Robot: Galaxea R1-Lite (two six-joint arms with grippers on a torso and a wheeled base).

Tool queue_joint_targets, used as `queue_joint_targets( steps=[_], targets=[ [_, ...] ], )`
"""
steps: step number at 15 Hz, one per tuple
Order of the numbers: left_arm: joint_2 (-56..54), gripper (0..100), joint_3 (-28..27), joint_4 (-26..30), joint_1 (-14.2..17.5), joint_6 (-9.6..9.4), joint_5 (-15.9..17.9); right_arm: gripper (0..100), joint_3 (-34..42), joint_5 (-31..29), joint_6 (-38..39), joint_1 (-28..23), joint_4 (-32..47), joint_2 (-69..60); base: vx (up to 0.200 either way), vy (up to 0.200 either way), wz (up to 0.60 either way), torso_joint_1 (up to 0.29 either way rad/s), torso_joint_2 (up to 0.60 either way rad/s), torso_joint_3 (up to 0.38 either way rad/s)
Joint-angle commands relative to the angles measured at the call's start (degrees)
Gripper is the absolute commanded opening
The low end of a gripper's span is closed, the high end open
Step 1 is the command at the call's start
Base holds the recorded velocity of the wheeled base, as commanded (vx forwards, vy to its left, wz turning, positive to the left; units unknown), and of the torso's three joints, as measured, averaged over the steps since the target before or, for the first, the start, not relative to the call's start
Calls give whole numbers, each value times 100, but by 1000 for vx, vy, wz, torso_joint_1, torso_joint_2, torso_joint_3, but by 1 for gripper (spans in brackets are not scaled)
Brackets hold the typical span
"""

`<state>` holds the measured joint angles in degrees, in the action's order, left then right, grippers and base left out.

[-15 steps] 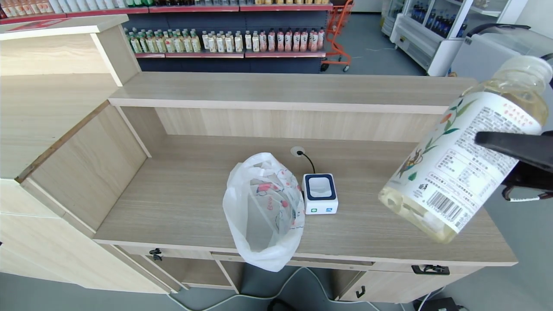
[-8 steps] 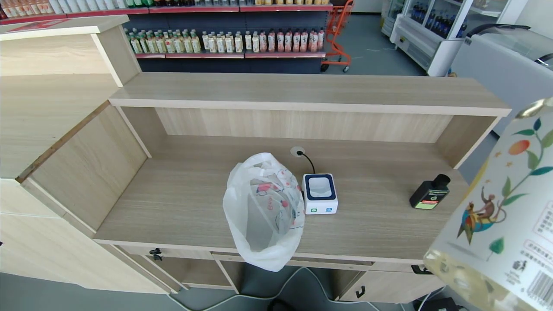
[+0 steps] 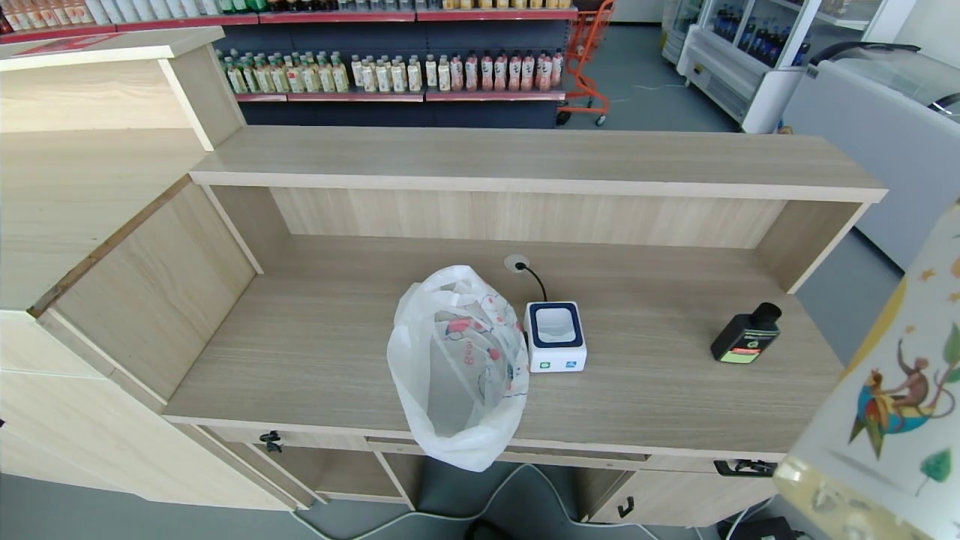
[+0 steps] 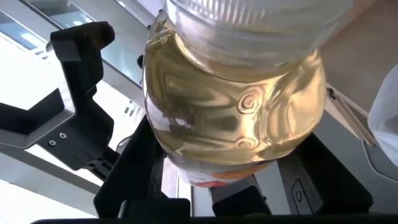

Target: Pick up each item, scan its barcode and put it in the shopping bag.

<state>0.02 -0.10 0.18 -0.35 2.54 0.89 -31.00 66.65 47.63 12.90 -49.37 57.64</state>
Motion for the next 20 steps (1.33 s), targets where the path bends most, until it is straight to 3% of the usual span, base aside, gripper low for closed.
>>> queue_joint_targets(
  steps=[1,10,13,16,20],
  targets=[
    [-2,100,1,-1,0,1,-1,0,6,6,1,2,-2,-33,0,0,0,0,0,0],
    [-2,100,1,-1,0,1,-1,0,-38,-55,-210,-33,-73,239,0,0,0,0,0,0],
    [-2,100,1,-1,0,1,-1,0,-161,-187,-1546,-710,-81,1004,0,0,0,0,0,0],
    [-2,100,1,-1,0,1,-1,0,-644,-503,-4394,-1791,-73,2612,0,0,0,0,0,0],
    [-2,100,1,-1,0,1,-1,0,-1971,-1101,-6758,-1791,-73,4150,0,0,0,0,0,0]
  ],
)
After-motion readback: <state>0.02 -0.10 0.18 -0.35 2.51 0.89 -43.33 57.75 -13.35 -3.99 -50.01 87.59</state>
